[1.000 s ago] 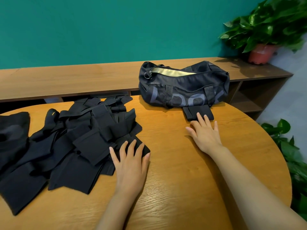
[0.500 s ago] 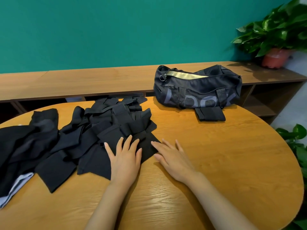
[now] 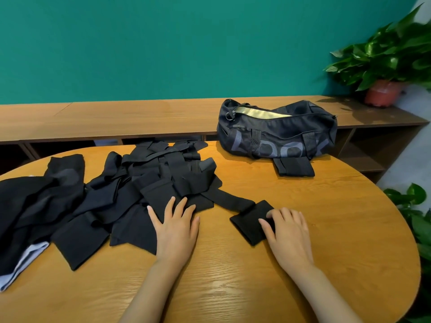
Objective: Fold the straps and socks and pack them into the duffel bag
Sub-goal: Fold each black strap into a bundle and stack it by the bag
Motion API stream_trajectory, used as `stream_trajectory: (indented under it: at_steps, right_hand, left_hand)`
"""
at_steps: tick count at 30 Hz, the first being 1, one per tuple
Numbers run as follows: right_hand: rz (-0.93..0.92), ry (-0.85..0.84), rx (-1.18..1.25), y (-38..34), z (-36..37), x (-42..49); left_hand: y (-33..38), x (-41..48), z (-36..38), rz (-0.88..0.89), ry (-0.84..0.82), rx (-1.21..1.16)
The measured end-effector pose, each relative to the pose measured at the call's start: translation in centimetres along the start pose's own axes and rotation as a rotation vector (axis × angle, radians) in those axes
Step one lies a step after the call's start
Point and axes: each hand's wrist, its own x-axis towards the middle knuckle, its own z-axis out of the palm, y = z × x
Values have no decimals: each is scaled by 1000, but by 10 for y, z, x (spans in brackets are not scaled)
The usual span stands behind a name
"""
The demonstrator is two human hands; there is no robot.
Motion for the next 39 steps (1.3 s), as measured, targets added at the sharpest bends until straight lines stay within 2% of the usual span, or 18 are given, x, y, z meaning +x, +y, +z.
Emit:
stream_trajectory:
  at_steps: [2,5,8,10,13,16,26,33,36,39]
  right_hand:
    - [-54,-7,54,-7,-1,5]
    - [-244,-170,113,-26,1,19]
    - [-406,-327,76,-41,5,32]
    - [-391,-365,42,-43,10,32]
    - [-251,-270,15,-36,15,20]
    - [-162,-209,3,-31,15,5]
    - [-7,-167,-62,-38,14,-11]
    - [-140,-135,-27,-53,-1,23]
    - [-254,-198,62,-62,4,46]
    - [-344,-347,87,-67,15,64]
  left_hand:
    - [5,2,-5,28,45,-4]
    - [15,15,-8,138,74,54]
    - [21,37,-6,175,-66,145]
    - [17,47,-3,129,-162,197]
    - [11,54,3,37,-240,210]
    - [11,52,5,15,-225,197]
    - [16,54,5,-65,-188,113]
    - [36,84,-2,-121,-189,-27]
    - [44,104,-2,-111,-198,-78]
    - [46,119,5,-99,-290,-110]
